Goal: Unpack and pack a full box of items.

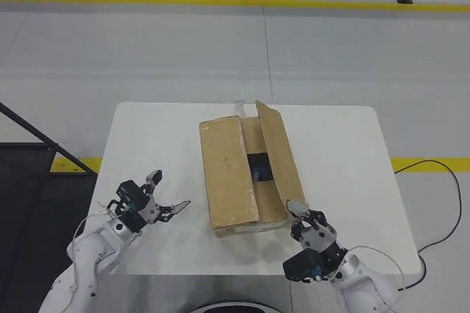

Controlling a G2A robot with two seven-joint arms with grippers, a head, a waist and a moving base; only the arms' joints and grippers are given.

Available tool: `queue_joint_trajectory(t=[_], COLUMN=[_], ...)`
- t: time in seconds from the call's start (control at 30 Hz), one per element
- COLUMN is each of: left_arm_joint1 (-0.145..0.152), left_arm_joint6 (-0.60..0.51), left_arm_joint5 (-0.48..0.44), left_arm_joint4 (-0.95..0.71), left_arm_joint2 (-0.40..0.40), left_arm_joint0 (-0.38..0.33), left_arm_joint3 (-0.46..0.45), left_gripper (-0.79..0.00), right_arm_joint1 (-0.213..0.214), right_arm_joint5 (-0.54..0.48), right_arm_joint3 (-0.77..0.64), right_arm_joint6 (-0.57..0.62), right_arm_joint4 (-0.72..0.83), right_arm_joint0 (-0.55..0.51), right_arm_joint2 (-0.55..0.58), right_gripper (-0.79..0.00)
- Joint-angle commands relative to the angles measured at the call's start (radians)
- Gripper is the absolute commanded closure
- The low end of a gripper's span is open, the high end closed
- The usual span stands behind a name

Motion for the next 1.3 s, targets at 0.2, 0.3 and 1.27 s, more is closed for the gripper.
queue_joint_trajectory(t=[0.2,0.3,1.27], left_arm_joint1=[0.0,0.001,-0.011], left_arm_joint6=[0.004,-0.006,-0.15], left_arm_joint5=[-0.026,-0.051,-0.062], left_arm_joint4=[0.036,0.029,-0.058], left_arm_joint2=[0.07,0.086,0.278], left_arm_joint0=[-0.005,-0.008,-0.065], left_arm_joint3=[0.001,0.003,-0.035], left_gripper=[-0.785,-0.785,-0.785], right_arm_joint1=[0.005,0.007,0.009], right_arm_joint5=[0.013,0.026,0.041], right_arm_joint3=[-0.026,-0.033,0.057], right_arm_joint6=[-0.065,-0.075,0.012], right_arm_joint4=[0.019,0.019,0.354], right_arm_joint0=[-0.041,-0.057,-0.092], right_arm_joint2=[0.017,0.029,0.205], right_gripper=[-0.785,-0.785,-0.785])
